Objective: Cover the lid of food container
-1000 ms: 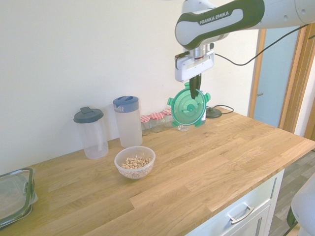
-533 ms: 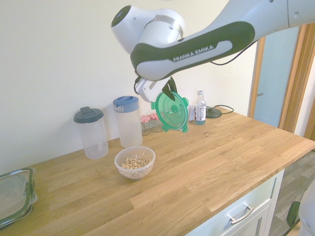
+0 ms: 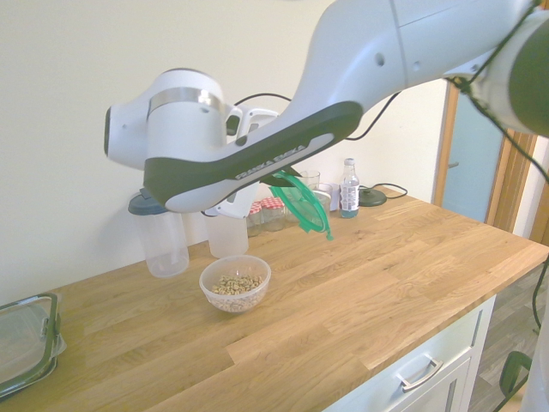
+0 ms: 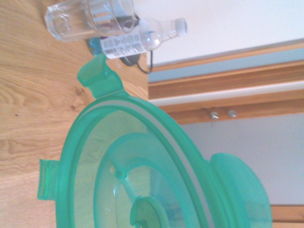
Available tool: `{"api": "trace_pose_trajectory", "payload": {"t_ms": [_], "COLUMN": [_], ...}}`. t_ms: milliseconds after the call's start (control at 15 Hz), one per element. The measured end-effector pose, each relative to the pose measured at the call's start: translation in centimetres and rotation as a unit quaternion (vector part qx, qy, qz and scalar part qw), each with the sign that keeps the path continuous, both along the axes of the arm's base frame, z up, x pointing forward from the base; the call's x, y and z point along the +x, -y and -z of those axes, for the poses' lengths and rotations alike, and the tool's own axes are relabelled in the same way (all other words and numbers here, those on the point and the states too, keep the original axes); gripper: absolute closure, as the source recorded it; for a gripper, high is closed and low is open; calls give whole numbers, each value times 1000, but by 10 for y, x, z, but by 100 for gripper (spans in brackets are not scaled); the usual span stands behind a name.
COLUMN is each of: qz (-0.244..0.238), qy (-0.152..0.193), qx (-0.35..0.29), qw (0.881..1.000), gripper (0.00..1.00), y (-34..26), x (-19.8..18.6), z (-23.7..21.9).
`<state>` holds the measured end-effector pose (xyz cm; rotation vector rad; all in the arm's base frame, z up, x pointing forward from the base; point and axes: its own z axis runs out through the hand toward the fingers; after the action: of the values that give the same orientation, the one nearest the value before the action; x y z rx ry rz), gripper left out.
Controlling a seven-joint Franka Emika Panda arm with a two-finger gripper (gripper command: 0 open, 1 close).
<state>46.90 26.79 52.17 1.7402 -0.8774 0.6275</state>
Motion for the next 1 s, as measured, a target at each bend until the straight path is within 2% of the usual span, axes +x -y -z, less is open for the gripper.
{"api": "trace_pose_trajectory", "payload": {"t_ms": [400, 733, 1000], "qz": [-23, -16, -26], "qy": [-12, -29, -40], "qx": [-47, -82, -80], "qw": [999, 996, 996], "gripper": [100, 100, 100], "y": [-83, -96, -115], "x": [33, 46, 47], "z": [41, 76, 94]}}
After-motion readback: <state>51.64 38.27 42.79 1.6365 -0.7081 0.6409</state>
